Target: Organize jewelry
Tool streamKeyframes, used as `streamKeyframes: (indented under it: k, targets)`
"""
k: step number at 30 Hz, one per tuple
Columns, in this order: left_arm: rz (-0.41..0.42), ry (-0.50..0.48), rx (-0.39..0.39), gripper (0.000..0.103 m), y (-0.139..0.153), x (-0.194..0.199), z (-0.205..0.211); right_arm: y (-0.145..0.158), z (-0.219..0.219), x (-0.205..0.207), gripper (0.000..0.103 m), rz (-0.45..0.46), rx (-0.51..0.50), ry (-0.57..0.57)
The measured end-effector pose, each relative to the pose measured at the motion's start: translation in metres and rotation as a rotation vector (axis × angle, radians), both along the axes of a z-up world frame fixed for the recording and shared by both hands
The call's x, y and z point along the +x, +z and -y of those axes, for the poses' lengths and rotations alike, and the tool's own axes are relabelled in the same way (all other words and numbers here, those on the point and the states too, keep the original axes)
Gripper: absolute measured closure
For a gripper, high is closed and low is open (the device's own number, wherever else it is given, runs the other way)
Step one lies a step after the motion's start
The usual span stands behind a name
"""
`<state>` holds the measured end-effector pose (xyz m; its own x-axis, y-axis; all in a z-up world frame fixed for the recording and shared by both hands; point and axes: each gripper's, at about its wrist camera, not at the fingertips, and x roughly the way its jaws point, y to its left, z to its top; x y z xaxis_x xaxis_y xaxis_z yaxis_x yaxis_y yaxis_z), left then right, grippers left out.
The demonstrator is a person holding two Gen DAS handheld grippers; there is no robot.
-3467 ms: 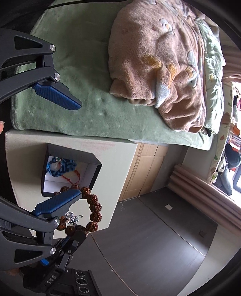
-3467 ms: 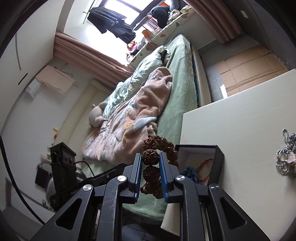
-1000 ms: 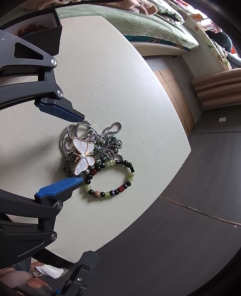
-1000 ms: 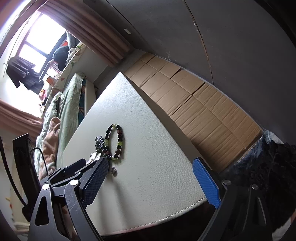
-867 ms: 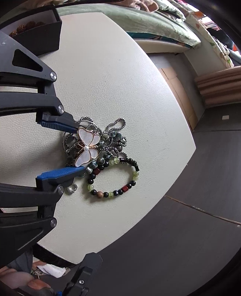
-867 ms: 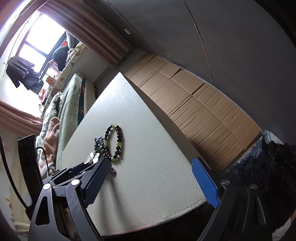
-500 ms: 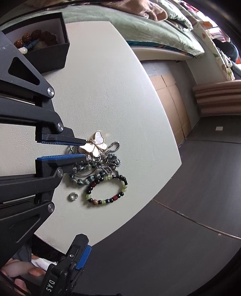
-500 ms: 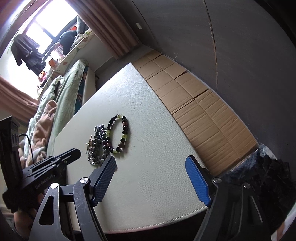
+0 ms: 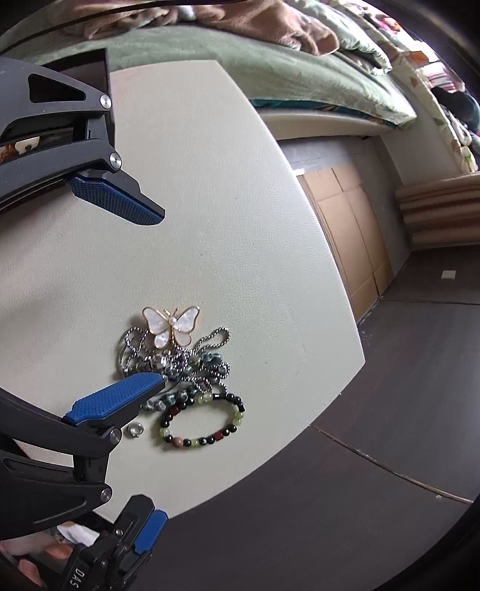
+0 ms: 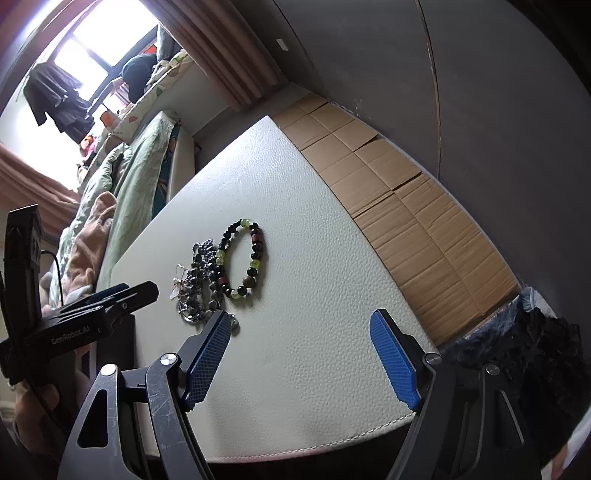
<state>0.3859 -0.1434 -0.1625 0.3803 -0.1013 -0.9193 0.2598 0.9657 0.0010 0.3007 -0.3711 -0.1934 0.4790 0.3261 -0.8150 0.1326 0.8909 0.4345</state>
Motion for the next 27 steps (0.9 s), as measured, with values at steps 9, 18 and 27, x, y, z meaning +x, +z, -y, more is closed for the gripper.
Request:
streamKeyframes:
  k: [9, 18, 27]
  targets:
    - [-0.035, -0.067, 0.118, 0.038, -0.026, 0.001, 0.011, -0.001, 0.002, -0.001, 0.025, -0.003, 0.017, 0.003]
    - [-0.046, -0.079, 0.049, 0.052, -0.034, 0.013, 0.019, -0.002, 0.002, -0.002, 0.025, -0.005, 0.020, 0.002]
    - [-0.060, -0.055, -0.035, 0.074, -0.031, 0.012, 0.003, -0.002, -0.002, -0.001, 0.024, -0.004, 0.010, 0.007]
